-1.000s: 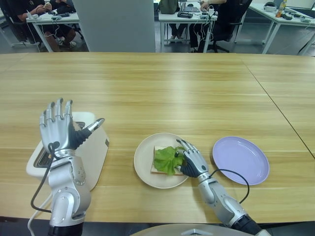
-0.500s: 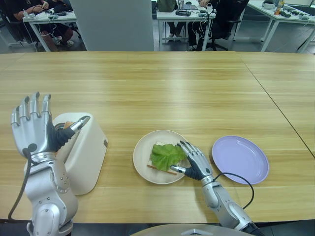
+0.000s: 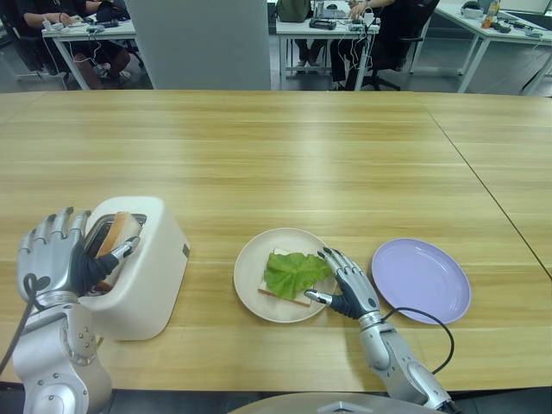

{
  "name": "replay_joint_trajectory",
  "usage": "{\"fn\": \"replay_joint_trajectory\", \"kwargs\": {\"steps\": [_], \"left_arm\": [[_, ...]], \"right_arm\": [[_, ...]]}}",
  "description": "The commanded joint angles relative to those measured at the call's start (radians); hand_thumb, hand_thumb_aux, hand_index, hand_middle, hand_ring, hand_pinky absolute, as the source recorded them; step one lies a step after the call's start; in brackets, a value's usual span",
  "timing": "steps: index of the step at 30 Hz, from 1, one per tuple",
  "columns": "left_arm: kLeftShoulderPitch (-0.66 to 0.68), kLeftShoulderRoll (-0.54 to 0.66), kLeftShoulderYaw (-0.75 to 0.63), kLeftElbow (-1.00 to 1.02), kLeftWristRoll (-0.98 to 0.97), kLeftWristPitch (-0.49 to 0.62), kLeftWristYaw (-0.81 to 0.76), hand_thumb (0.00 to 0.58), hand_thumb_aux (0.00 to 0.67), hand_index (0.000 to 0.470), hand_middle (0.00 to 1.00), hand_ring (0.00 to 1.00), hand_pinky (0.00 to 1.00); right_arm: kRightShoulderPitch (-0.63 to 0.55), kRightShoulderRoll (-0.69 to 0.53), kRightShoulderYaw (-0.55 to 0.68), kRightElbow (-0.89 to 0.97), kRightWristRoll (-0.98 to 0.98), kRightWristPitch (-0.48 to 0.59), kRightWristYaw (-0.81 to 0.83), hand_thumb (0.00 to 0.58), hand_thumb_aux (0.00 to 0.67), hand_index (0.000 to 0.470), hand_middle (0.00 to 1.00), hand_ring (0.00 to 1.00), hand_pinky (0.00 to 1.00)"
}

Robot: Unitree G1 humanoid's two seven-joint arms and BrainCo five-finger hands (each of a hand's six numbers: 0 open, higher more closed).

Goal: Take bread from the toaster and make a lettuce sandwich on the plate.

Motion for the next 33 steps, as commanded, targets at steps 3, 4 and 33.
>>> {"fn": "replay_joint_trajectory", "kwargs": {"steps": [3,4,33], "left_arm": [[-0.01,0.001,-0.003,0.01,-0.039,-0.008,-0.027,0.58,0.67,0.46,0.0,0.0,0.0],[-0.012,0.0,-0.005,0.013,-0.041,-0.01,-0.027,0.58,0.67,0.46,0.0,0.0,0.0],[-0.176,-0.03,0.065,-0.021,-0.168,0.014,0.061,0.58,0.67,0.46,0.81,0.81,0.81]], "right_arm": [[0.005,0.006,-0.022,-0.035,0.002,0.011,-0.002,0.0,0.0,0.0,0.0,0.0,0.0],[0.005,0.006,-0.025,-0.043,0.001,0.013,-0.003,0.0,0.0,0.0,0.0,0.0,0.0],[0.003,0.022,-0.035,-0.061,-0.009,0.006,-0.037,0.0,0.0,0.0,0.0,0.0,0.0]]}}
